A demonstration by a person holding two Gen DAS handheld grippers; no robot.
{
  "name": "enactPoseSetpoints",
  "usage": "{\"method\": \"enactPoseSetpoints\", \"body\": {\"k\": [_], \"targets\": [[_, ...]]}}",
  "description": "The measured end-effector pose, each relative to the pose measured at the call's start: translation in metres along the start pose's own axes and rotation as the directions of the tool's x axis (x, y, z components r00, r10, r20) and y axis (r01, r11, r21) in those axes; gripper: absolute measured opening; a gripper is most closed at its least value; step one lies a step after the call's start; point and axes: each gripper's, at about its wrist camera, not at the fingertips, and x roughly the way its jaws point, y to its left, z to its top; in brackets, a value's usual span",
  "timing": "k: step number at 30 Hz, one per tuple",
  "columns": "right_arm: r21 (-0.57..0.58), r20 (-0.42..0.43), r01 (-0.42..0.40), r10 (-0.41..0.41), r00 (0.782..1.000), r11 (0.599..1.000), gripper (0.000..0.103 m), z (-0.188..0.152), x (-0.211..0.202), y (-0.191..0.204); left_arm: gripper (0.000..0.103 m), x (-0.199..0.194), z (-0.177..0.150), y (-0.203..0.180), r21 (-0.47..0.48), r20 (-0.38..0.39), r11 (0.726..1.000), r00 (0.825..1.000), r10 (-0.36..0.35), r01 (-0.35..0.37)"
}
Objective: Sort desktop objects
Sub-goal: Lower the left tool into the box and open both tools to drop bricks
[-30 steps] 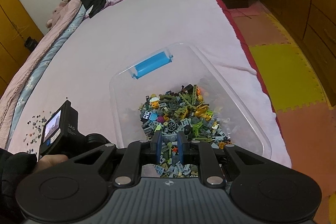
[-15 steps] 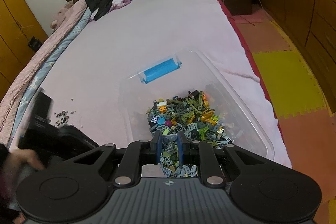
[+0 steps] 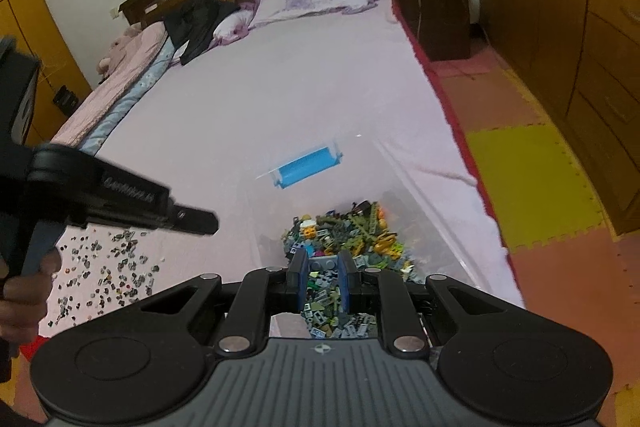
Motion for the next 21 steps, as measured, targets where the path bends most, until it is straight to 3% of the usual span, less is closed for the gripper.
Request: {"method": "enactPoseSetpoints", "body": {"k": [5, 10, 21], "targets": [[0.008, 0.018, 0.031, -0.031, 0.999, 0.999, 0.017, -0.004, -0.019, -0.008, 0.006, -0.008, 0.0, -0.031, 0.099, -0.006, 0.994, 0.999, 0.037, -0.036], [0.018, 0.02, 0.049, -0.05, 0.999, 0.999, 0.017, -0.009, -0.024, -0.015, 0.006, -0.004, 0.0, -0.063, 0.236, 0.023, 0.969, 0.998, 0.065, -0.068], [0.017, 0.027, 0.037, -0.038, 0.999, 0.999, 0.017, -0.01, -0.024, -0.018, 0.006, 0.018, -0.002, -0.093, 0.344, 0.003, 0.933, 0.994, 0.108, -0.103]]}}
